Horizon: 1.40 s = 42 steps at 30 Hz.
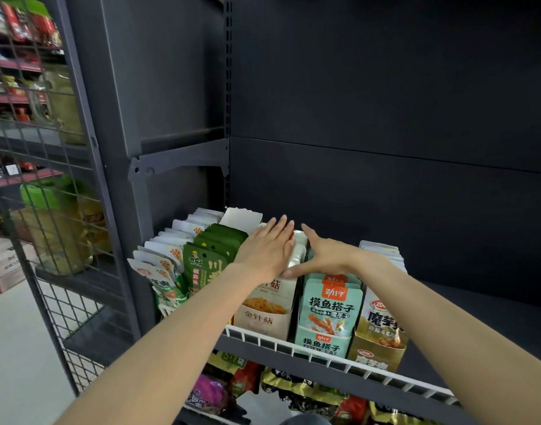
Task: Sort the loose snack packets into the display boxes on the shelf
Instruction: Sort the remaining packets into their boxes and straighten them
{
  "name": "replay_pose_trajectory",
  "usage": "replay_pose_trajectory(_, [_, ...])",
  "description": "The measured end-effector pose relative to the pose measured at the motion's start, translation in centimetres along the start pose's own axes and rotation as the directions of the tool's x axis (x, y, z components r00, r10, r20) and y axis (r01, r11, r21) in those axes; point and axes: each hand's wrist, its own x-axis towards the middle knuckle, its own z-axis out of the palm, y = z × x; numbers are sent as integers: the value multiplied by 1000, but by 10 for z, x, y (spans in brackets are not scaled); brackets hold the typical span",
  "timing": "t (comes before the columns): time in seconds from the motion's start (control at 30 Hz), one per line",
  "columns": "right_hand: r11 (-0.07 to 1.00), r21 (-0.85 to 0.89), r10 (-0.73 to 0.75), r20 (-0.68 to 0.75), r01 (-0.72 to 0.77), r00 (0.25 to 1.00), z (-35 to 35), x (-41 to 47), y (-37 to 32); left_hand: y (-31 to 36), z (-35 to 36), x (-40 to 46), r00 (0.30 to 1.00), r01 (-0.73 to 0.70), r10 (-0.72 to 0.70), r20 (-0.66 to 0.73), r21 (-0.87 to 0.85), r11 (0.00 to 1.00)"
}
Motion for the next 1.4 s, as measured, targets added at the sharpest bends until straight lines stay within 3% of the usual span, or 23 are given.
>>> replay_pose_trajectory(0.27, [996,-52,68,-72,-71,995,-18,-12,10,6,12,10,971,15,-13,-238,5,1000])
replay_pose_trajectory(0.53, [968,-230,80,-88,-98,993,-16,-6,9,3,-1,5,992,5,-13,-123,-62,998])
replay_pose_trajectory(0.67, [941,-299,133,-100,-157,986,-14,-3,10,9,-2,1,984,28,-39,-174,-68,997])
replay_pose_trajectory(0.77, [942,-283,159,-103,-182,982,-14,-4,10,14,-2,-7,966,-50,37,-256,-43,998])
replay_pose_trajectory(0.93, [975,-171,121,-145,-146,982,-17,-19,7,18,-8,-21,916,-171,105,-386,-140,975])
replay_pose_trajectory(1.07, [990,-139,-14,-313,-31,950,-15,-45,15,22,-14,-33,920,-251,184,-347,-159,955])
replay_pose_trajectory(1.13, [992,-128,-24,-356,-23,934,-11,-59,19,28,-17,-40,923,-288,225,-311,-172,942])
replay_pose_trajectory(1.23, [995,-74,28,-420,-65,907,-5,-74,33,45,-24,-48,940,-323,308,-144,-97,941])
replay_pose_trajectory(1.33, [981,172,165,-481,-92,861,2,-86,49,68,-31,-48,932,-361,361,3,40,932])
replay_pose_trajectory(1.4, [903,418,311,-474,-100,824,9,-91,59,82,-31,-44,928,-372,369,51,105,922])
